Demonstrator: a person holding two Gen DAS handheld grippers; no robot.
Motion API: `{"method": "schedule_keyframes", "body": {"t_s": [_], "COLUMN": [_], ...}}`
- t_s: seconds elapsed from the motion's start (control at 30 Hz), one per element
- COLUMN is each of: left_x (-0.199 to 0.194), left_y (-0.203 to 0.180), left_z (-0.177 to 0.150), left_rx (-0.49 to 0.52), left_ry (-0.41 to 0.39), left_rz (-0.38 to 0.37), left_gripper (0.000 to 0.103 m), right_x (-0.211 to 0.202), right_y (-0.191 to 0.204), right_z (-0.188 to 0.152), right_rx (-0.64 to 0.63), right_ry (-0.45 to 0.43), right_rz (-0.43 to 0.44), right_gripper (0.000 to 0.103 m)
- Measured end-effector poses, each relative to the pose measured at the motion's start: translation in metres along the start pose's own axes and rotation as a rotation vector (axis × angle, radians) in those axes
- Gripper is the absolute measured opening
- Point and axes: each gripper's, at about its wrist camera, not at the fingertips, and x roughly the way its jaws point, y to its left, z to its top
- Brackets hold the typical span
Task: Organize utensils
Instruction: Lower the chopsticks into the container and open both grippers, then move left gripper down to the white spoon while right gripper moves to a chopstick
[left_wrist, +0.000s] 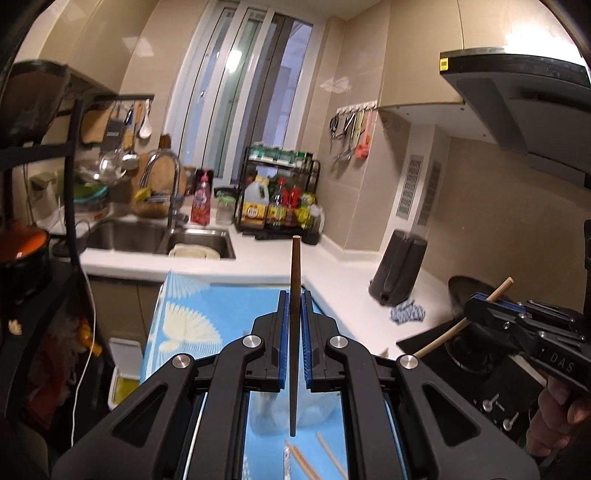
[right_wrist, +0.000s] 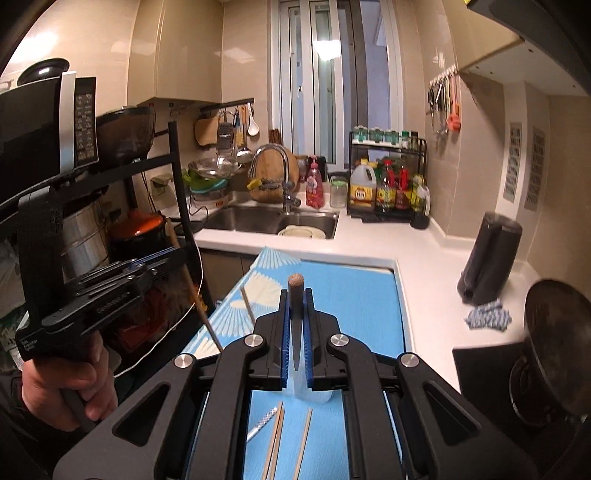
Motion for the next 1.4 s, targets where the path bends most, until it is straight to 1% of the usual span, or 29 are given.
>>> {"method": "schedule_keyframes", "body": {"t_s": [0.07, 0.13, 0.23, 0.3, 0.4, 0.47, 0.57, 0.67, 0.7, 0.73, 0.77, 0.8, 0.83, 0.87, 0.93, 1.0, 1.13, 1.23, 1.4], "left_x": [0.009, 0.019, 0.045, 0.061, 0.094, 0.115, 0.137, 0.148, 0.148, 0.146, 0.142, 0.133, 0.127, 0.12, 0.103, 0.083, 0.049, 0.027, 0.0], "left_y": [-0.006, -0.011, -0.015, -0.015, -0.015, -0.013, -0.01, -0.008, -0.007, -0.006, -0.006, -0.004, -0.004, -0.004, -0.003, -0.003, -0.003, -0.005, -0.009], "left_z": [0.012, 0.02, 0.017, 0.011, -0.011, -0.027, -0.042, -0.048, -0.047, -0.047, -0.044, -0.04, -0.036, -0.032, -0.026, -0.023, -0.028, -0.044, -0.087], "left_rx": [0.002, 0.02, 0.034, 0.055, 0.085, 0.1, 0.127, 0.137, 0.136, 0.134, 0.129, 0.118, 0.11, 0.101, 0.086, 0.081, 0.069, 0.074, 0.093], "left_ry": [-0.031, -0.056, -0.041, -0.027, 0.049, 0.135, 0.25, 0.333, 0.346, 0.35, 0.344, 0.327, 0.31, 0.292, 0.26, 0.222, 0.173, 0.154, 0.158], "left_rz": [-0.009, -0.002, -0.005, 0.013, 0.018, 0.008, -0.001, -0.026, -0.036, -0.047, -0.057, -0.07, -0.076, -0.079, -0.091, -0.083, -0.069, -0.052, -0.025], "left_gripper": [0.006, 0.006, 0.006, 0.006, 0.006, 0.006, 0.007, 0.007, 0.008, 0.009, 0.018, 0.027, 0.03, 0.031, 0.031, 0.031, 0.031, 0.031, 0.031], "right_x": [0.007, 0.021, 0.05, 0.071, 0.1, 0.114, 0.127, 0.131, 0.131, 0.13, 0.127, 0.123, 0.119, 0.114, 0.101, 0.086, 0.052, 0.027, -0.003], "right_y": [-0.001, -0.003, -0.007, -0.01, -0.015, -0.018, -0.019, -0.019, -0.019, -0.019, -0.019, -0.019, -0.02, -0.02, -0.02, -0.021, -0.015, -0.012, -0.007], "right_z": [0.011, 0.017, 0.014, 0.007, -0.013, -0.024, -0.038, -0.047, -0.048, -0.049, -0.05, -0.05, -0.049, -0.048, -0.048, -0.048, -0.055, -0.07, -0.112], "right_rx": [0.0, 0.008, 0.021, 0.025, 0.04, 0.05, 0.046, 0.048, 0.05, 0.05, 0.052, 0.054, 0.055, 0.055, 0.055, 0.061, 0.048, 0.053, 0.069], "right_ry": [-0.008, -0.003, 0.031, 0.064, 0.124, 0.157, 0.197, 0.222, 0.226, 0.232, 0.233, 0.229, 0.224, 0.217, 0.2, 0.178, 0.104, 0.052, -0.001], "right_rz": [-0.003, -0.004, -0.005, -0.011, -0.011, -0.013, -0.016, -0.018, -0.019, -0.022, -0.025, -0.024, -0.025, -0.028, -0.037, -0.044, -0.055, -0.064, -0.086], "right_gripper": [0.006, 0.006, 0.006, 0.006, 0.006, 0.006, 0.006, 0.007, 0.008, 0.012, 0.013, 0.019, 0.027, 0.029, 0.029, 0.029, 0.029, 0.029, 0.029]}}
